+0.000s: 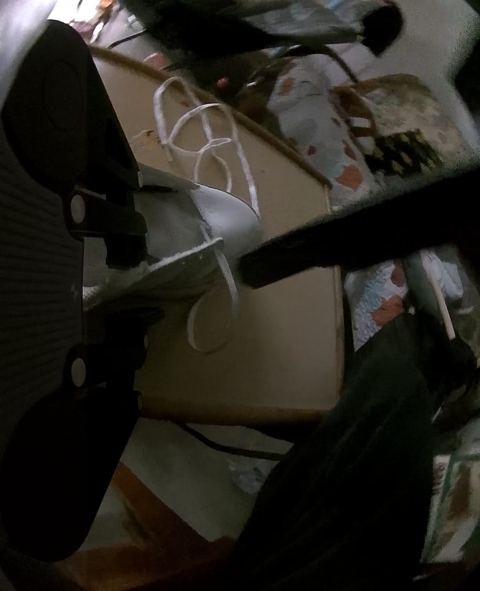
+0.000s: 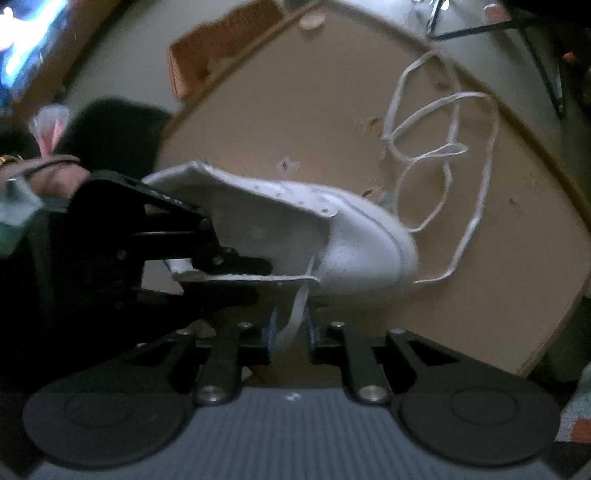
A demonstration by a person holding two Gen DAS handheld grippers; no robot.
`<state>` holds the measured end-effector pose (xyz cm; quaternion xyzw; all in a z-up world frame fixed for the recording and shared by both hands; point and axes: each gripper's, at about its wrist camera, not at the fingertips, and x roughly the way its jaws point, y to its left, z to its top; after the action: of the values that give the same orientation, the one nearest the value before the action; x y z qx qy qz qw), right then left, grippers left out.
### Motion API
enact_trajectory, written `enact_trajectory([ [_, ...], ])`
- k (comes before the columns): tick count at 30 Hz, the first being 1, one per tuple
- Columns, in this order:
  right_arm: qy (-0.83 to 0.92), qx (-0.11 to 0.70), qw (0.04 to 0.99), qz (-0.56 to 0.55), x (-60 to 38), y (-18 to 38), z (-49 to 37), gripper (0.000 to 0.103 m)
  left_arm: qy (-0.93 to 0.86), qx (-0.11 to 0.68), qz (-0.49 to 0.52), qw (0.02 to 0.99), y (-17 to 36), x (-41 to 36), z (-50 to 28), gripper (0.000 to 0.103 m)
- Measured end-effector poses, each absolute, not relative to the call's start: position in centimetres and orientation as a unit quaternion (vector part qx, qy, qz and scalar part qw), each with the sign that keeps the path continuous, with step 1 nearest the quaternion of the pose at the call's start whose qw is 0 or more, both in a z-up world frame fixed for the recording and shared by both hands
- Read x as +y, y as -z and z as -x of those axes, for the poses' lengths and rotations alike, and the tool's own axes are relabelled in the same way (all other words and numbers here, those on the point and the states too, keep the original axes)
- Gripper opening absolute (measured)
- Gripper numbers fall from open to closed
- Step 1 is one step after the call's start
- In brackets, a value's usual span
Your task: Lace up shoes with both hands
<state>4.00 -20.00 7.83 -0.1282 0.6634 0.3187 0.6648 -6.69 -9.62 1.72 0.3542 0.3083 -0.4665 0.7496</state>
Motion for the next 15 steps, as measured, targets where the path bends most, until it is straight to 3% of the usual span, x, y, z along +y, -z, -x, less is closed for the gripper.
enact_trajectory([
  [10, -0.256, 0.593, 0.762, 0.046, -24.0, -7.4, -5.2, 0.017, 0.442, 0.412, -0.217, 0.766, -3.1, -7.7, 3.2, 0.029],
  [13, -0.253, 0.594, 0.764, 0.017, -23.8, -6.4, -6.4, 0.017, 0.411, 0.458, -0.129, 0.778, -3.5, -6.7, 1.6, 0.044],
  [14, -0.255, 0.593, 0.763, 0.020, -23.6, -6.0, -6.5, 0.017, 0.399, 0.472, -0.099, 0.780, -3.6, -6.3, 1.1, 0.056],
  [15, -0.251, 0.591, 0.766, 0.030, -23.3, -5.8, -6.4, 0.017, 0.386, 0.487, -0.065, 0.781, -3.7, -6.0, 0.4, 0.061],
])
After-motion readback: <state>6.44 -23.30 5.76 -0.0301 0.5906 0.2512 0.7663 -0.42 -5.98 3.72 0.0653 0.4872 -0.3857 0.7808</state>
